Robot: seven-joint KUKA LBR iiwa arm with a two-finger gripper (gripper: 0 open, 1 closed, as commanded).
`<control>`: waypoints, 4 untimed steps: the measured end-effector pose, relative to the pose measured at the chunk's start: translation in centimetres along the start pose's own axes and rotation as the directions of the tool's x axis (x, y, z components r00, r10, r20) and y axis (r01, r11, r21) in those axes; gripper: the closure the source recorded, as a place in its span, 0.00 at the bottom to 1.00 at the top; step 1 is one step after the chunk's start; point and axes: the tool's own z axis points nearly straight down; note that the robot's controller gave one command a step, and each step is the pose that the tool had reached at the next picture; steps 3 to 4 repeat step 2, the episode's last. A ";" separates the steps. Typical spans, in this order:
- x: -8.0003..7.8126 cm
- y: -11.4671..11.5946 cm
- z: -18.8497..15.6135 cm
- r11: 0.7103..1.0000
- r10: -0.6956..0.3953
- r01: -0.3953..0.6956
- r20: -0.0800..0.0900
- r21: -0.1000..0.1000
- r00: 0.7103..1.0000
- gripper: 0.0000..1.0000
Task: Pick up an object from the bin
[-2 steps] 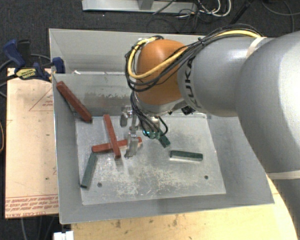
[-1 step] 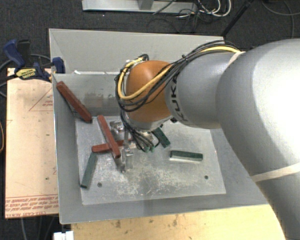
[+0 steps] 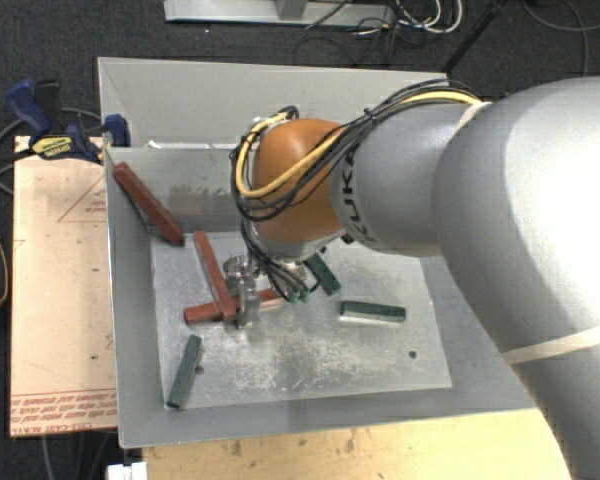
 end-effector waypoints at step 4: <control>-0.5 -0.5 -27.7 0.979 -0.202 0.202 0.011 0.003 0.979 1.00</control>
Offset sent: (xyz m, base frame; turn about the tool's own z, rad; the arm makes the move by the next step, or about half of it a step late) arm -0.0111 -0.0056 0.1119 -0.2326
